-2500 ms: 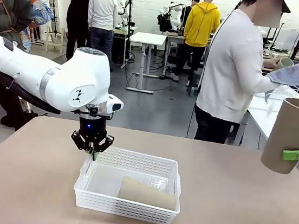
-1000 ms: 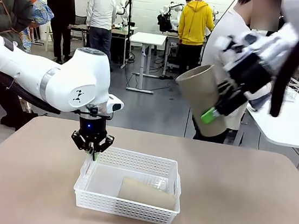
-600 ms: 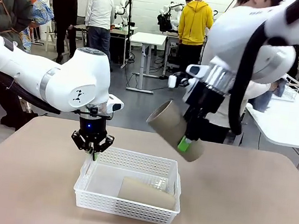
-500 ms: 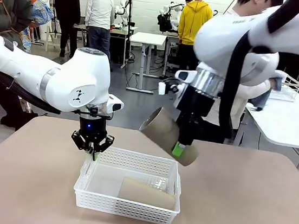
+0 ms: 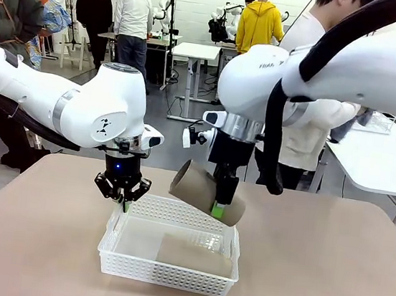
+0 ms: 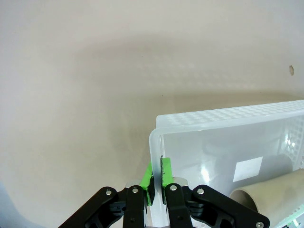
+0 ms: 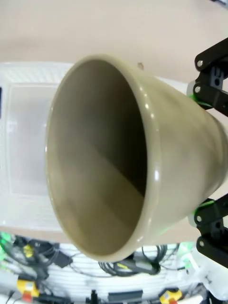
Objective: Clean and organize the cups into the basket.
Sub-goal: Pick up the Reusable plastic cup from the right side of the table and stack it inside the Organizing basket in the center of the table.
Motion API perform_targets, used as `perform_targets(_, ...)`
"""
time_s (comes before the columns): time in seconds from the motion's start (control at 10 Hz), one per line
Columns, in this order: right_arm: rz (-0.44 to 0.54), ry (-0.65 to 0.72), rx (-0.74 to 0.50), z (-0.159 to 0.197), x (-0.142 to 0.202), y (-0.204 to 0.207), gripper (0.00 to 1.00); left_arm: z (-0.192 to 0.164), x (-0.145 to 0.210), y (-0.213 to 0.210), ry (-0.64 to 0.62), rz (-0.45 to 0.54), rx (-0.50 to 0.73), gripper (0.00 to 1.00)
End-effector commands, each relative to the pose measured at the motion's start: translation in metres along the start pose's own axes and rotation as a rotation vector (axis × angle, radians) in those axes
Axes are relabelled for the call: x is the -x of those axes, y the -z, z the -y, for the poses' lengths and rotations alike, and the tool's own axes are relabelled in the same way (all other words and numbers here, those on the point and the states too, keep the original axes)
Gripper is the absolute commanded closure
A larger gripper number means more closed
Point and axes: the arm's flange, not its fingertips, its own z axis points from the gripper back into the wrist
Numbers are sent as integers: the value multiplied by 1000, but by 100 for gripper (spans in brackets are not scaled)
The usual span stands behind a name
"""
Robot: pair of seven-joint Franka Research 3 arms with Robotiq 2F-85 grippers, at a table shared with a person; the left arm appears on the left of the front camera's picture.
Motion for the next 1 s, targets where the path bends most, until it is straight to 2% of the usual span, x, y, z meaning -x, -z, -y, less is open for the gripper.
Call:
perform_targets(0.0,31,-6,27,14,-11,14,19,1,-1,-2,0,6,-1,100)
perform_targets(0.2,46,-17,18,18,-14,31,19,1,-1,-2,0,6,-1,100)
perform_targets(0.5,20,-36,-5,14,-12,50,19,1,-1,-2,0,6,-1,100)
perform_targets(0.9,-7,-44,-11,17,3,76,19,1,-1,-2,0,6,-1,100)
